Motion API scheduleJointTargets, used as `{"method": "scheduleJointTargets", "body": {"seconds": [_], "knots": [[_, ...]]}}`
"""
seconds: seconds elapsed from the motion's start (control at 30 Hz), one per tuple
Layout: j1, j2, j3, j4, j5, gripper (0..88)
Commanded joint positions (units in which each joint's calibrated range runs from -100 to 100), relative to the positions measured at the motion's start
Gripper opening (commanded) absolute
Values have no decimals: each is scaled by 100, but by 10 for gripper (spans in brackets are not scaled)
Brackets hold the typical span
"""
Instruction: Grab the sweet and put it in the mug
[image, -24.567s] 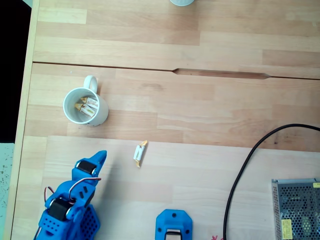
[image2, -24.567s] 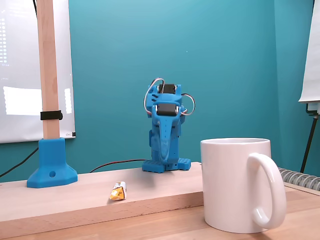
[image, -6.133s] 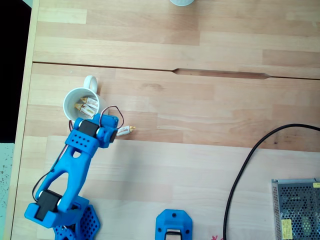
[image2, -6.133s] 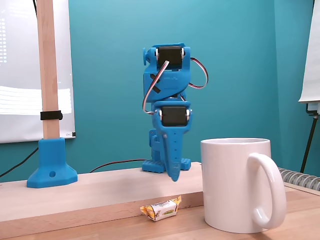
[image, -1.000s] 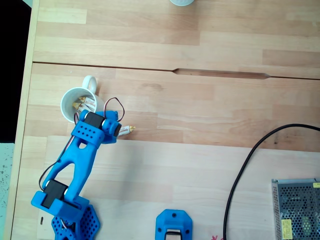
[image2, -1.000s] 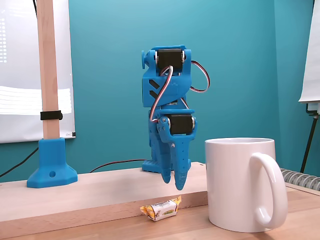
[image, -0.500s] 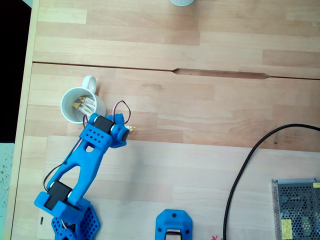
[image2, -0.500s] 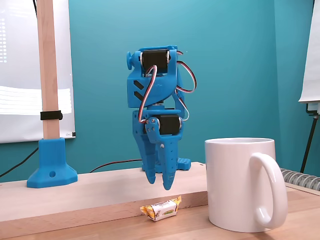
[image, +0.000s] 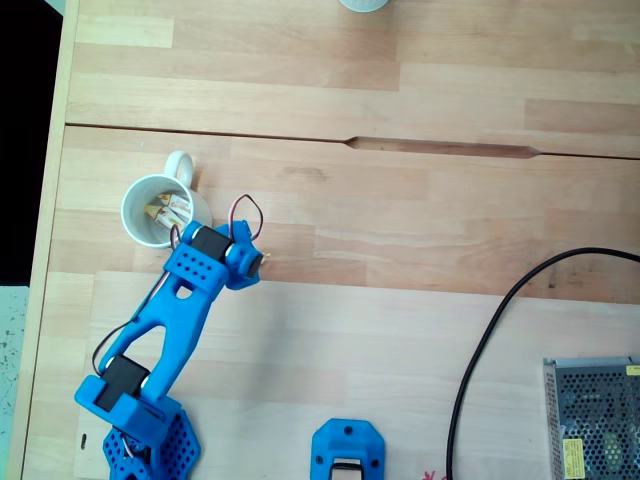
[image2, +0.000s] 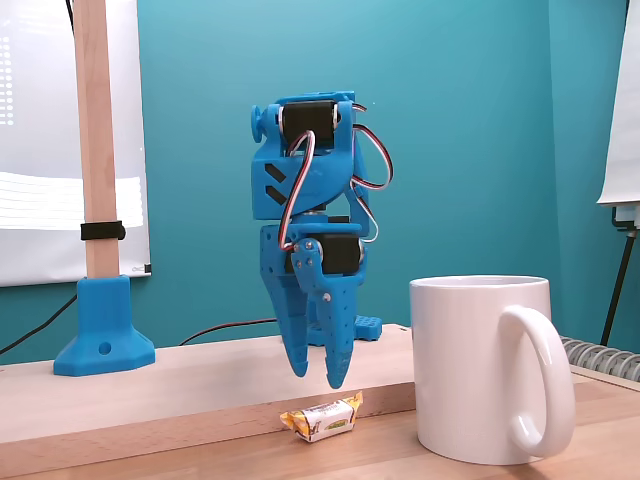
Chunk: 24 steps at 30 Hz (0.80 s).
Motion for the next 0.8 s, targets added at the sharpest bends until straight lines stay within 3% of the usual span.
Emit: {"method": "scheduleJointTargets", "body": {"seconds": [0.0,0.77], "knots": [[67,-70,-185,24,15,177],[198,-113,234,209,24,174]]}}
